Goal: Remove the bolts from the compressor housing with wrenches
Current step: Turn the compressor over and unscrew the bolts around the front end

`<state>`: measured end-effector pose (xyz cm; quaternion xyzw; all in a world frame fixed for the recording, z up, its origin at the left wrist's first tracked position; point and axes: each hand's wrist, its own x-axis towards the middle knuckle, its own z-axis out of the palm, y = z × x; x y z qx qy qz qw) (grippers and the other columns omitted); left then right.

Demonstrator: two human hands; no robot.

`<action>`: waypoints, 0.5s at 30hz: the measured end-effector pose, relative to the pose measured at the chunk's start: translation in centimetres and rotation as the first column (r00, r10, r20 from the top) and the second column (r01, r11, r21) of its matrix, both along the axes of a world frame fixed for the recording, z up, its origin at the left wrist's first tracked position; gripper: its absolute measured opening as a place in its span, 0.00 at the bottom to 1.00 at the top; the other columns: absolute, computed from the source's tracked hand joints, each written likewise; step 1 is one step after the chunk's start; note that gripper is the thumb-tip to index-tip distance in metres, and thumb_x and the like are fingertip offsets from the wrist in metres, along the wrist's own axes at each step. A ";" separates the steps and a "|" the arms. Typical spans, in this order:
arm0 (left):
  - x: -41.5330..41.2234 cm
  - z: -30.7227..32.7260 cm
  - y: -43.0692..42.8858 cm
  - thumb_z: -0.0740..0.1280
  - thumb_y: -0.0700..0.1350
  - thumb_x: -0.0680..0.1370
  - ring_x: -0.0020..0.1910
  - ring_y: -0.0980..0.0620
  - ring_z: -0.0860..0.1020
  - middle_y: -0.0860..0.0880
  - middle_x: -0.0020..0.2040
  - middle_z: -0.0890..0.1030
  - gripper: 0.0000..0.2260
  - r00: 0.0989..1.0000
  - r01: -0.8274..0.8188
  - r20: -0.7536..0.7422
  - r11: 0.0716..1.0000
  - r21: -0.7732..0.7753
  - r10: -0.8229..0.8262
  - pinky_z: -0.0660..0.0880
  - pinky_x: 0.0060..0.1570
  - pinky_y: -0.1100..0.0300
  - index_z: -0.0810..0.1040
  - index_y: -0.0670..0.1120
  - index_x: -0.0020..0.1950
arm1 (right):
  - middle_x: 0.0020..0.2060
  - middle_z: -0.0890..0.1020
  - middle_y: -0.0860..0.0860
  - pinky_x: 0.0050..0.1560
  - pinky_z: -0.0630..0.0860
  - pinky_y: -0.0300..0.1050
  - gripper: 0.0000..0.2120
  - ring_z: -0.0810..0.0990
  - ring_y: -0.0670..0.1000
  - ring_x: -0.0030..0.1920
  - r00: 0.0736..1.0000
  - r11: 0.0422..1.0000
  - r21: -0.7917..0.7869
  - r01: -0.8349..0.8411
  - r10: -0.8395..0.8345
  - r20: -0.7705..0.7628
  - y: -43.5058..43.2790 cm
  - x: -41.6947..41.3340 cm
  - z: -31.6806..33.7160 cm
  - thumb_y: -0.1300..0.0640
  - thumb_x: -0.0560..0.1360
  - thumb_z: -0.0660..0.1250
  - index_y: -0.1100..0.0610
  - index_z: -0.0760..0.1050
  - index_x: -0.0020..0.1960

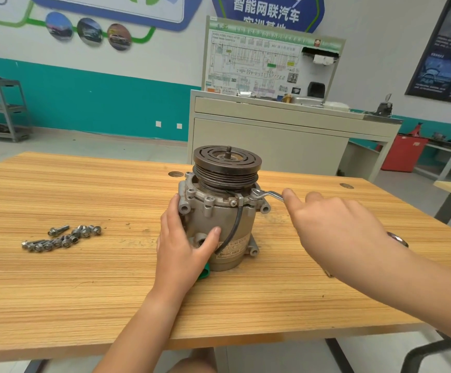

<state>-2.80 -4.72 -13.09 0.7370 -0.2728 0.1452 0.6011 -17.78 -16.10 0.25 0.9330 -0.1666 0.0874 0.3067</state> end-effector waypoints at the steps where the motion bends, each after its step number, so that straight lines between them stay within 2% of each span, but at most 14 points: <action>1: 0.0 0.0 0.0 0.70 0.56 0.69 0.63 0.63 0.59 0.59 0.65 0.60 0.41 1.000 -0.002 0.001 1.000 0.002 0.002 0.63 0.68 0.51 0.53 0.52 0.76 | 0.49 0.72 0.56 0.23 0.54 0.42 0.30 0.78 0.56 0.46 0.998 1.000 -0.015 0.007 -0.008 -0.056 0.5 0.3 0.1 0.67 0.76 0.53 0.61 0.44 0.74; 4: -0.1 0.1 -0.1 0.69 0.57 0.69 0.64 0.62 0.60 0.56 0.69 0.61 0.41 1.000 -0.007 0.002 1.000 0.005 0.007 0.63 0.68 0.47 0.53 0.52 0.76 | 0.56 0.72 0.62 0.21 0.57 0.42 0.28 0.78 0.57 0.47 0.983 0.998 -0.070 0.006 -0.019 -0.182 2.5 1.1 0.2 0.71 0.75 0.52 0.70 0.44 0.72; 6: -0.2 0.2 -0.1 0.69 0.58 0.68 0.66 0.60 0.60 0.53 0.71 0.62 0.42 1.000 -0.006 -0.004 1.000 0.006 0.006 0.64 0.68 0.46 0.53 0.52 0.76 | 0.55 0.73 0.62 0.20 0.57 0.42 0.27 0.77 0.55 0.44 0.976 0.992 -0.118 -0.033 0.006 -0.219 2.5 1.3 0.6 0.72 0.75 0.52 0.72 0.45 0.72; 8: -0.2 0.2 0.0 0.69 0.58 0.68 0.67 0.58 0.61 0.52 0.71 0.62 0.42 1.000 -0.002 -0.007 1.000 0.003 0.002 0.63 0.69 0.48 0.53 0.51 0.76 | 0.45 0.73 0.57 0.21 0.56 0.42 0.28 0.71 0.52 0.35 0.975 0.987 -0.146 -0.061 0.028 -0.220 1.4 1.1 1.3 0.70 0.76 0.52 0.69 0.45 0.73; 10: -0.3 0.2 -0.1 0.69 0.57 0.68 0.68 0.57 0.60 0.52 0.71 0.61 0.41 1.000 -0.016 0.005 1.000 0.003 0.016 0.62 0.69 0.49 0.54 0.49 0.76 | 0.35 0.65 0.51 0.22 0.56 0.41 0.29 0.63 0.49 0.29 0.977 0.986 -0.156 -0.066 0.032 -0.211 -0.1 0.9 2.0 0.68 0.76 0.54 0.63 0.45 0.74; 12: -0.3 0.2 -0.1 0.71 0.54 0.69 0.71 0.54 0.56 0.48 0.73 0.58 0.39 0.998 -0.056 0.040 0.998 0.011 0.055 0.59 0.71 0.49 0.56 0.46 0.75 | 0.32 0.64 0.50 0.23 0.58 0.40 0.29 0.62 0.48 0.27 0.978 0.984 -0.153 -0.087 0.056 -0.201 -1.9 1.2 2.4 0.67 0.76 0.55 0.57 0.47 0.74; 15: -0.4 0.3 -0.3 0.72 0.51 0.69 0.73 0.52 0.52 0.47 0.75 0.54 0.38 0.995 -0.083 0.060 0.996 0.019 0.082 0.56 0.71 0.50 0.58 0.45 0.75 | 0.33 0.65 0.49 0.25 0.62 0.41 0.24 0.65 0.48 0.28 0.983 0.989 -0.120 -0.091 0.070 -0.169 -4.9 2.7 2.5 0.66 0.76 0.57 0.54 0.55 0.69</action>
